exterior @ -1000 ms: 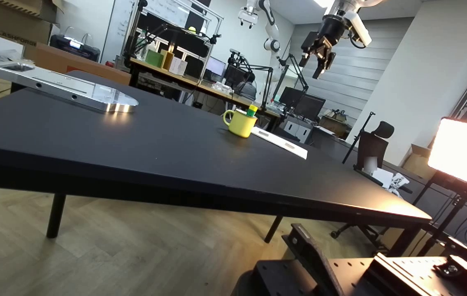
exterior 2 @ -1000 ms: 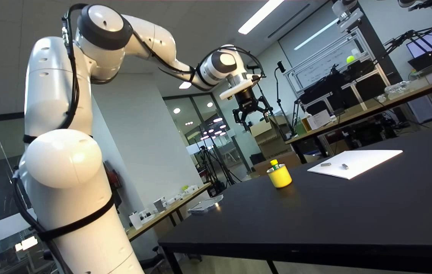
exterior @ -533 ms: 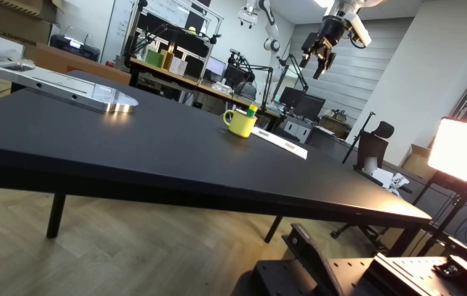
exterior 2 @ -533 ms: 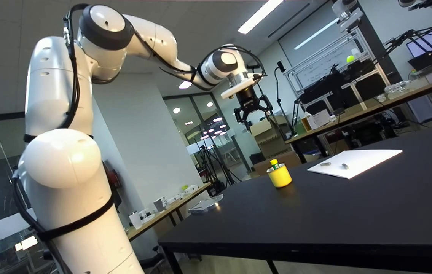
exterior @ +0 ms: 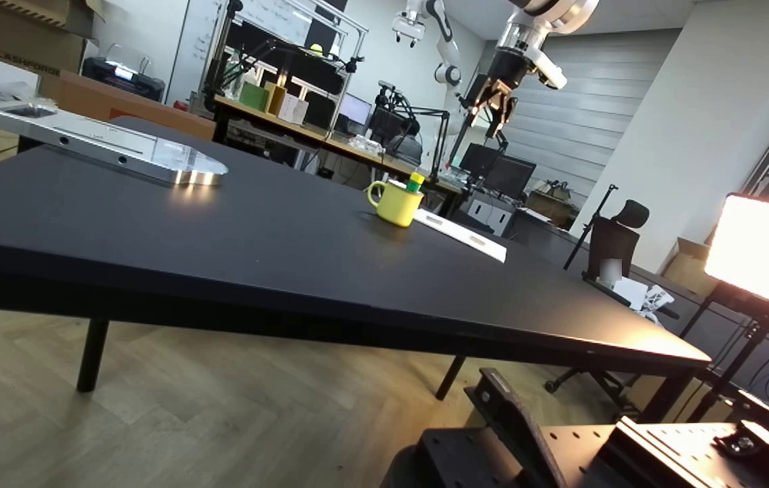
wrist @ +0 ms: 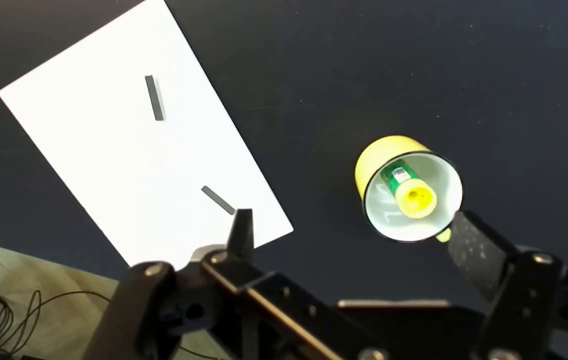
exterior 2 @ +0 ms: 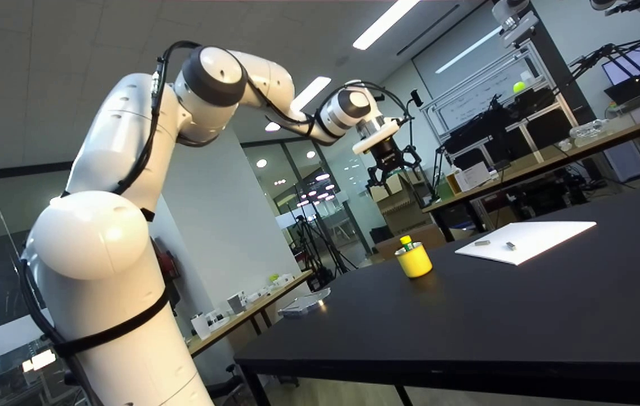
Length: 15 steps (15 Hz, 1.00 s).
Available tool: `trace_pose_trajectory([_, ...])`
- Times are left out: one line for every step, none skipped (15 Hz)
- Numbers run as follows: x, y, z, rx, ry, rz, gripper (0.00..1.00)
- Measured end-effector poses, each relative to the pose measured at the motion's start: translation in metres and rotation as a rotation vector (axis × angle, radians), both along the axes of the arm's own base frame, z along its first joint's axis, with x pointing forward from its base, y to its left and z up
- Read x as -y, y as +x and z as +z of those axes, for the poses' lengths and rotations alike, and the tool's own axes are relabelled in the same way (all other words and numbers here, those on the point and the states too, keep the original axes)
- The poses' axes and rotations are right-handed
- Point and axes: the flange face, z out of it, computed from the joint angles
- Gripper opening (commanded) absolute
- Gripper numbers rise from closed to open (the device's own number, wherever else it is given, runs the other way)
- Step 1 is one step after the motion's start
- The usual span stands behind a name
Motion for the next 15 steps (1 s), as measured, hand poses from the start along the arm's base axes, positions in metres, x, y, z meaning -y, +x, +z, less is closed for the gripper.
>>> trace_pose_trajectory([-0.008, 0.008, -0.01, -0.004, 0.007, 0.014, 1.0])
trace_pose_trajectory([-0.017, 0.015, -0.02, -0.011, 0.015, 0.028, 1.0])
trace_pose_trajectory([-0.026, 0.021, -0.029, -0.016, 0.022, 0.041, 1.0])
trace_pose_trajectory([-0.035, 0.026, -0.037, -0.023, 0.028, 0.053, 1.0])
trace_pose_trajectory([-0.042, 0.031, -0.045, -0.026, 0.033, 0.062, 1.0])
trace_pose_trajectory([-0.048, 0.034, -0.052, -0.028, 0.036, 0.07, 1.0])
trace_pose_trajectory([-0.053, 0.038, -0.059, -0.03, 0.04, 0.077, 1.0])
trace_pose_trajectory([-0.057, 0.04, -0.065, -0.034, 0.043, 0.081, 1.0])
trace_pose_trajectory([-0.06, 0.043, -0.072, -0.039, 0.045, 0.085, 1.0])
trace_pose_trajectory([-0.062, 0.045, -0.079, -0.044, 0.046, 0.087, 1.0])
trace_pose_trajectory([-0.064, 0.046, -0.086, -0.049, 0.046, 0.089, 1.0])
trace_pose_trajectory([-0.065, 0.048, -0.092, -0.054, 0.047, 0.091, 1.0])
trace_pose_trajectory([-0.067, 0.049, -0.098, -0.06, 0.048, 0.093, 1.0])
trace_pose_trajectory([-0.07, 0.049, -0.104, -0.067, 0.049, 0.096, 1.0])
trace_pose_trajectory([-0.072, 0.05, -0.11, -0.074, 0.05, 0.098, 1.0])
